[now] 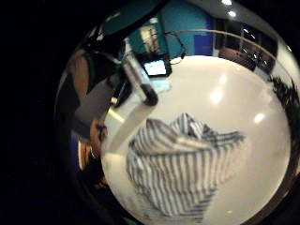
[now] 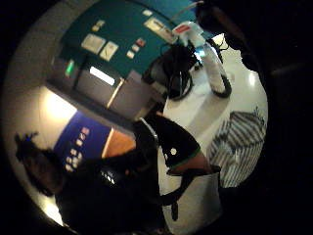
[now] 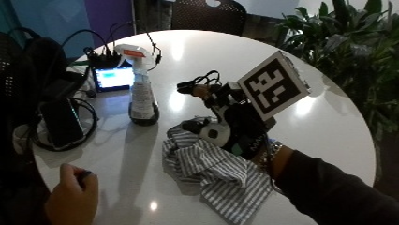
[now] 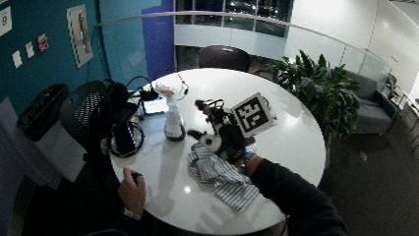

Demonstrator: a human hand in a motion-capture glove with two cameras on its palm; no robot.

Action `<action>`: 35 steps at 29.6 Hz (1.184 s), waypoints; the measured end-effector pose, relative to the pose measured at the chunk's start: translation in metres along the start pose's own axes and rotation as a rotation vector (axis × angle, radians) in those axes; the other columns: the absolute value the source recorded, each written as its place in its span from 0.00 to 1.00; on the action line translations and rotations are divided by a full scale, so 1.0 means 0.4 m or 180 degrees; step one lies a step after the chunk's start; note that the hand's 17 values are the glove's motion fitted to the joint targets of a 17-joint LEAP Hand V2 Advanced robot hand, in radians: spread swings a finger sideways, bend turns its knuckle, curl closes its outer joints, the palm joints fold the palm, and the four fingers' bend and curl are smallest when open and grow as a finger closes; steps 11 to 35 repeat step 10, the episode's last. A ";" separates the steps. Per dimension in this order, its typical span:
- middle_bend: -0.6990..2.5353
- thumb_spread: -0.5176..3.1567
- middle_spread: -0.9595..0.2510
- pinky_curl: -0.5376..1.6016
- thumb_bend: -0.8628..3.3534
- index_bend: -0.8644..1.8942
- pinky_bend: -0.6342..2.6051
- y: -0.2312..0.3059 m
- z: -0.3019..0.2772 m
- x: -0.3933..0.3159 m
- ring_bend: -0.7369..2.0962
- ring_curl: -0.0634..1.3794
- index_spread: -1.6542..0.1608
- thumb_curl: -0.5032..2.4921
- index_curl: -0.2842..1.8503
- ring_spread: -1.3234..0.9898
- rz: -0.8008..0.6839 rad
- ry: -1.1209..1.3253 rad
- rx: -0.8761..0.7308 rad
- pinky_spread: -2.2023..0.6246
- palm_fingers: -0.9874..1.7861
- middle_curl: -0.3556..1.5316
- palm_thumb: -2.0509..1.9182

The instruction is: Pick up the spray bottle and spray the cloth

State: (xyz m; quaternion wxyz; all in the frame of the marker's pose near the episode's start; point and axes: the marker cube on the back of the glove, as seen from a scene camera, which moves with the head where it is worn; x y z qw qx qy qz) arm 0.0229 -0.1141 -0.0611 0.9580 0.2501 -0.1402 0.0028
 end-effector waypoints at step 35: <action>0.28 0.42 0.68 0.41 0.20 0.37 0.29 0.132 -0.035 -0.055 0.41 0.29 0.69 0.25 0.30 0.52 -0.1095 0.1120 -0.1421 0.83 0.57 0.39 0.62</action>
